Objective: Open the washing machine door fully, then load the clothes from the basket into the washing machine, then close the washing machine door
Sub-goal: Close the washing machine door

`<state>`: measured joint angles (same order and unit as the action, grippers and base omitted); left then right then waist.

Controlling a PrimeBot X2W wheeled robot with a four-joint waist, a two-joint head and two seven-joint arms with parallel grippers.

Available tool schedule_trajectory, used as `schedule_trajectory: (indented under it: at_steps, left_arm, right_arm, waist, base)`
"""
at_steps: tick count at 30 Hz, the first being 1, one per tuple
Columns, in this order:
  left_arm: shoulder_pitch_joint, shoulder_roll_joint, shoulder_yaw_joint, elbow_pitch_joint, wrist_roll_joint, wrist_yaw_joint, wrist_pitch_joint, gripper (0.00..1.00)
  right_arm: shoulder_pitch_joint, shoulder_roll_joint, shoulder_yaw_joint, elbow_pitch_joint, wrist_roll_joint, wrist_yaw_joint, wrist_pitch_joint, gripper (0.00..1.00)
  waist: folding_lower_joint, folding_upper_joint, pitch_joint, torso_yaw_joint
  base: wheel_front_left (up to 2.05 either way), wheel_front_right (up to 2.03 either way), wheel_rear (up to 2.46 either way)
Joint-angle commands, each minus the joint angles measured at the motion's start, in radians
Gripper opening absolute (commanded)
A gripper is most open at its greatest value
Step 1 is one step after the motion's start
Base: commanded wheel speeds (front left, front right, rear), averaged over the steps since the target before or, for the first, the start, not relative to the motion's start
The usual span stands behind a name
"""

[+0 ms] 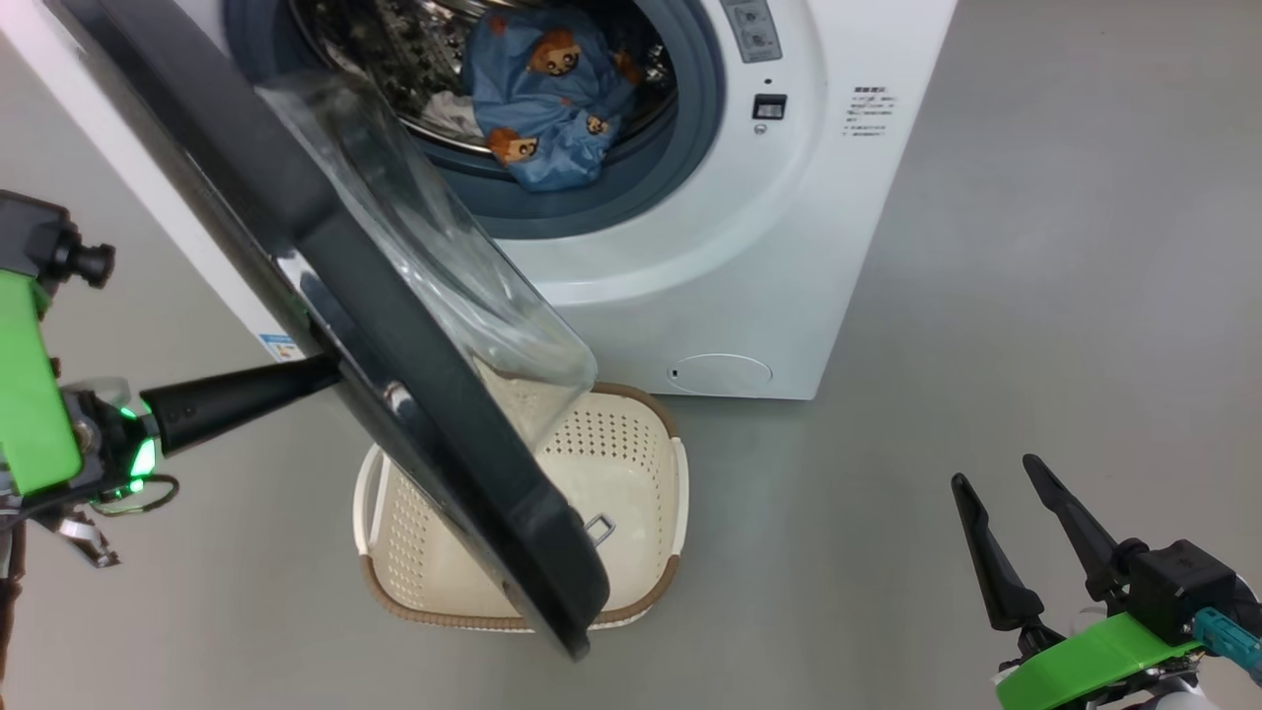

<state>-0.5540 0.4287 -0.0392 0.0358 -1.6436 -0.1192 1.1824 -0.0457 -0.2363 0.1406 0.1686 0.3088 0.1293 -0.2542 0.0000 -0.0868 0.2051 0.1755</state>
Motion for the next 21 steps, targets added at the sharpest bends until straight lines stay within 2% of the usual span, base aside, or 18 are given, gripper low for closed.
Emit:
schedule_trajectory:
  at_steps: [1,17,18,19,20,21]
  left_arm:
    - [-0.052,0.038,0.041,-0.019,0.008,-0.007,-0.009,0.00]
    - [0.030,0.031,0.082,0.002,0.040,-0.011,-0.058,0.00]
    - [0.041,0.029,0.088,0.001,0.044,-0.011,-0.067,0.04]
    - [0.053,0.028,0.097,0.002,0.050,-0.011,-0.080,0.26]
    - [0.053,0.028,0.097,0.002,0.050,-0.011,-0.080,0.26]
    - [0.081,0.024,0.106,0.002,0.060,-0.011,-0.097,0.48]
  right_arm:
    - [-0.001,-0.005,0.021,-0.027,-0.009,0.001,-0.008,1.00]
    - [0.003,0.001,0.014,-0.022,-0.006,0.001,-0.008,1.00]
    - [0.005,0.001,0.014,-0.021,-0.005,0.001,-0.008,1.00]
    - [0.006,0.001,0.016,-0.021,-0.005,0.001,-0.008,1.00]
    - [0.006,0.001,0.016,-0.021,-0.005,0.001,-0.008,1.00]
    - [0.010,0.000,0.015,-0.021,-0.003,0.001,-0.008,1.00]
  waist:
    - [0.0000,-0.0001,0.004,-0.010]
    - [0.0000,-0.0001,-0.013,0.024]
    - [0.0000,-0.0001,-0.016,0.028]
    - [0.0000,-0.0001,-0.018,0.030]
    - [0.0000,-0.0001,-0.018,0.030]
    - [0.0000,-0.0001,-0.023,0.038]
  base:
    - [0.00,0.00,0.00]
    - [0.00,0.00,0.00]
    - [0.00,0.00,0.00]
    - [0.00,0.00,0.00]
    - [0.00,0.00,0.00]
    - [0.00,0.00,0.00]
